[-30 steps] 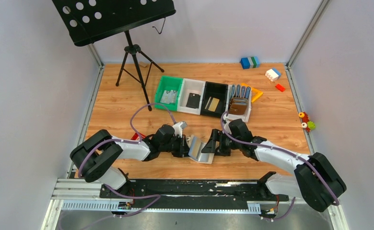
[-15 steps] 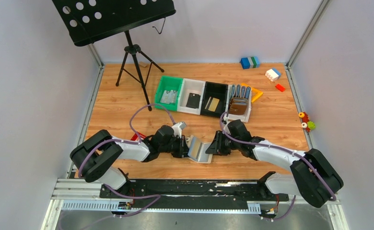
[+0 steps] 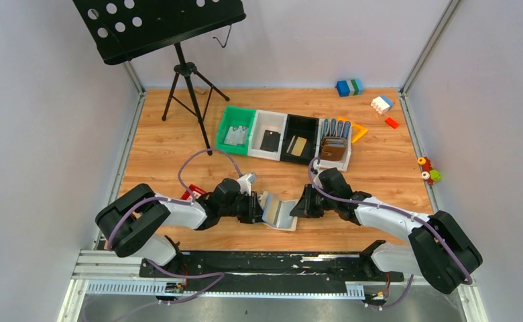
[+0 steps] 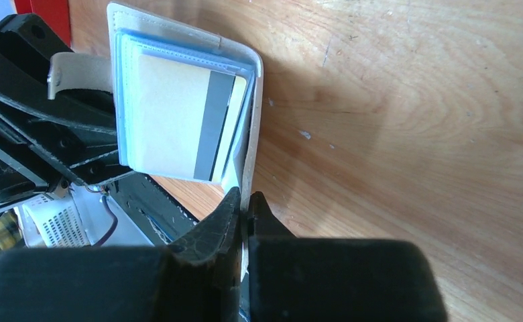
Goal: Take the credit cards out of the card holder
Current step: Remove the credit card from the card holder.
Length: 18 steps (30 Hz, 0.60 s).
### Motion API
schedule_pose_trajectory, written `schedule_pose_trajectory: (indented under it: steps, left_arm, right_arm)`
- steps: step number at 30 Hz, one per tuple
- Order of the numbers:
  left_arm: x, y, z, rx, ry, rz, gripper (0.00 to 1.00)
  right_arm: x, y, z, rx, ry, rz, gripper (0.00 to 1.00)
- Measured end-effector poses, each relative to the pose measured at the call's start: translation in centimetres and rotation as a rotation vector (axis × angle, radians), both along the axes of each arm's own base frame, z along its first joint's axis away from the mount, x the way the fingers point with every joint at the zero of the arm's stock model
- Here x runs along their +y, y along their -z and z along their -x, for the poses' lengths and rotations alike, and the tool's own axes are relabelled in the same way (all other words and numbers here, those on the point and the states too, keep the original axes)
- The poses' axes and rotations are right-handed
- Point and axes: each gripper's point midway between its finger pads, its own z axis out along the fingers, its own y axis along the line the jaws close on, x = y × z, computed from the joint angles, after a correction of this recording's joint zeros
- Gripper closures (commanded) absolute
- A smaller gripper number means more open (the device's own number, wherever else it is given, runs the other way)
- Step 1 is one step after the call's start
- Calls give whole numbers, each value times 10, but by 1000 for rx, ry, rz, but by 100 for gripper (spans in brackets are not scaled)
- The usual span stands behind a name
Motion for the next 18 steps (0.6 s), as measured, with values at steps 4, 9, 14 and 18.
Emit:
schedule_pose_trajectory:
  steps: [4, 9, 14, 18]
  left_arm:
    - [8, -3, 7, -2, -15, 30, 42]
    - [15, -15, 6, -23, -39, 110, 28]
    - [11, -29, 2, -42, -39, 182, 25]
    - [6, -42, 0, -61, -38, 245, 16]
  right_arm:
    - [1, -1, 1, 3, -7, -6, 100]
    - [2, -3, 2, 5, -15, -16, 100]
    - [4, -7, 4, -1, -27, -33, 100]
    - [5, -8, 5, -1, -33, -38, 100]
